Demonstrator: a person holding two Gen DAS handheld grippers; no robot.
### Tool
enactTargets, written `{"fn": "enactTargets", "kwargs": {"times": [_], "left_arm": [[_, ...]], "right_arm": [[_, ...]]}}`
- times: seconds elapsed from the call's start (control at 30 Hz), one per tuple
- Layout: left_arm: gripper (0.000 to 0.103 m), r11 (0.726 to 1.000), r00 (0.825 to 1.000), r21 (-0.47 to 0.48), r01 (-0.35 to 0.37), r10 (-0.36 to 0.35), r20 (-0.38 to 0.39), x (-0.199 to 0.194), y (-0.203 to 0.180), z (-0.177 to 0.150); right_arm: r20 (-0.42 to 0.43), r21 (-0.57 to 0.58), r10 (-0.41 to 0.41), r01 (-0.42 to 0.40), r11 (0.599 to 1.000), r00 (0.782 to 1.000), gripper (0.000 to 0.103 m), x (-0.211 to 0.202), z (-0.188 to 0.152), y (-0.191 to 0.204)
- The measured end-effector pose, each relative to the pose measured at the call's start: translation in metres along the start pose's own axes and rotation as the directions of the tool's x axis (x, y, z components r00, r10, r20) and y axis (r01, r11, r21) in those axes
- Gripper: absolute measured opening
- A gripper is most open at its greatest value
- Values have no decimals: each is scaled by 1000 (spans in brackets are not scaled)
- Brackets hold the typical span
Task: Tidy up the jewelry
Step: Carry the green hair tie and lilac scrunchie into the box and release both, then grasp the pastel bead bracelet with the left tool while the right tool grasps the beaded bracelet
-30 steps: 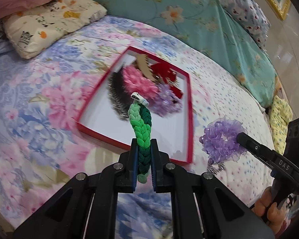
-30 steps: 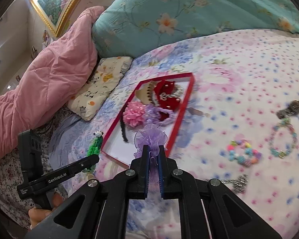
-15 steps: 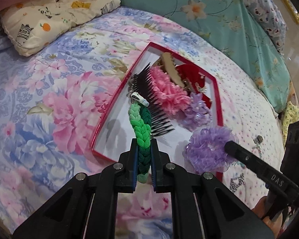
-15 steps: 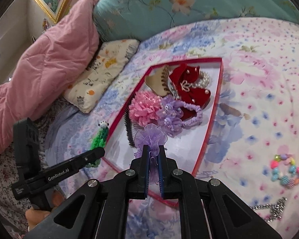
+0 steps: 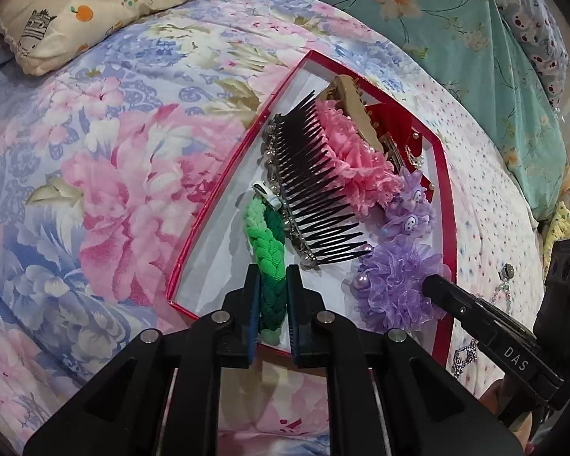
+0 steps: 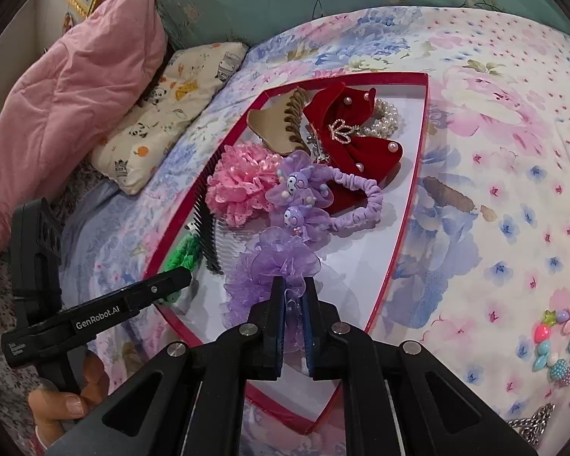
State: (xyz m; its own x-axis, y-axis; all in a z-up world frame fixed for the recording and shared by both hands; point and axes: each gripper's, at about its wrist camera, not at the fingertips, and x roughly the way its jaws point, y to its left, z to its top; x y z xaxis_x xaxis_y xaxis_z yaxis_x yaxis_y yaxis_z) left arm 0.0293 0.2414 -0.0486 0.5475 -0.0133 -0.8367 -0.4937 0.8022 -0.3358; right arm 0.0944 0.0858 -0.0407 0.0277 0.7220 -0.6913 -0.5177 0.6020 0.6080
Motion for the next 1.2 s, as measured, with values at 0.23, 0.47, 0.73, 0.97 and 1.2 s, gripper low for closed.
{"fn": "enactTargets", "kwargs": {"times": [0.23,0.47,0.73,0.97,1.2], "left_arm": [[21,1000,1000,9,-4,4,-9,1,-3,-1],[42,999,1000,37,-18,18,4,-1,-9,1],[52,999,999,30,-36,35,34,-13,-8,1],[62,999,997,30,-18,16,74,-36,-17,-9],[62,997,998,73,2,-7,66,-48,-41,-24]], "right_arm": [[-21,-13,-12,12,1000,1000,12,5,0,2],[-10,1,-1,1,1000,1000,33,1,3,2],[40,32,25,-27,999,999,41,-20,4,0],[88,58,35,-40,998,996,67,-51,-5,-8],[128,99,13,-25,995,992,75,-85,-18,-28]]}}
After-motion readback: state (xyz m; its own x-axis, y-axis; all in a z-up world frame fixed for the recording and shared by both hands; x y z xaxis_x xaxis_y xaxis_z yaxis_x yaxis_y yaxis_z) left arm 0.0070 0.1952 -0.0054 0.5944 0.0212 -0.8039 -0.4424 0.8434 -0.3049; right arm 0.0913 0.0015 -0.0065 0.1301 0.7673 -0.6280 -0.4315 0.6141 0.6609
